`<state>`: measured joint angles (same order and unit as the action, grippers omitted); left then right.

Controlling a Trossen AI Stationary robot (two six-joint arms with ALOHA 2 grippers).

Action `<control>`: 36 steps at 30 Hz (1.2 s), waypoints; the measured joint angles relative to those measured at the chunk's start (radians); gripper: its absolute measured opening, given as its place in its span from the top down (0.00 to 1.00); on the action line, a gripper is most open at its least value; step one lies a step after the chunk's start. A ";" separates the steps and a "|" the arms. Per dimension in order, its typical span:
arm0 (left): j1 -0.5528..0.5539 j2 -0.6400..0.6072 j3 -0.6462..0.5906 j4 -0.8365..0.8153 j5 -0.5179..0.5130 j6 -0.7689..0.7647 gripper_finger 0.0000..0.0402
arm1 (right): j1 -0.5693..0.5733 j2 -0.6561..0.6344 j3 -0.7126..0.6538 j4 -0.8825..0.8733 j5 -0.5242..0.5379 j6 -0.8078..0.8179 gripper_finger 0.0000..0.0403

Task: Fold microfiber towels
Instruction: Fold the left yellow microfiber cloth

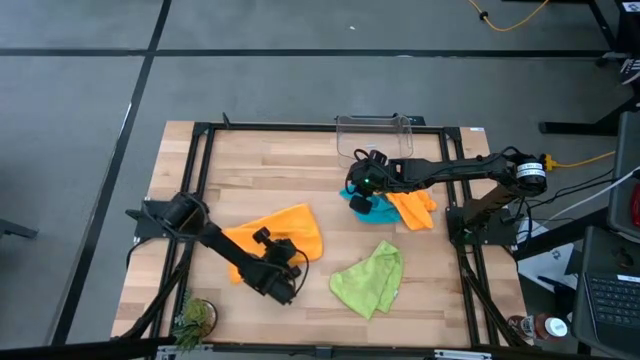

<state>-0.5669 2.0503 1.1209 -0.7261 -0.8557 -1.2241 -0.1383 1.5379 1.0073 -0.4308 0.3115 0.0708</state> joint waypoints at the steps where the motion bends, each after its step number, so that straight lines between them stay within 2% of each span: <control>1: 0.000 -0.012 -0.003 0.000 0.017 0.019 1.00 | 0.000 0.000 0.000 0.003 0.000 0.000 0.81; 10: 0.032 -0.098 -0.011 0.047 0.133 0.219 1.00 | 0.000 0.000 0.000 0.020 -0.056 0.003 0.81; 15: 0.062 -0.108 -0.005 0.162 0.286 0.405 1.00 | 0.000 0.000 0.000 0.022 -0.063 0.002 0.81; 19: 0.083 -0.115 -0.004 0.179 0.382 0.463 1.00 | 0.000 0.000 0.000 0.023 -0.075 0.001 0.81; 27: 0.100 -0.136 0.000 0.162 0.718 0.527 1.00 | 0.000 0.000 0.000 0.019 -0.104 -0.001 0.81; 34: 0.117 -0.198 -0.011 -0.014 1.057 0.479 1.00 | 0.000 0.000 0.000 0.018 -0.106 -0.001 0.81; 36: 0.115 -0.211 -0.016 -0.110 1.086 0.441 1.00 | 0.000 0.000 0.000 0.016 -0.106 -0.001 0.81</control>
<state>-0.4514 1.8396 1.1047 -0.8360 0.2307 -0.7834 -0.1379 1.5383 1.0073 -0.4146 0.2058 0.0696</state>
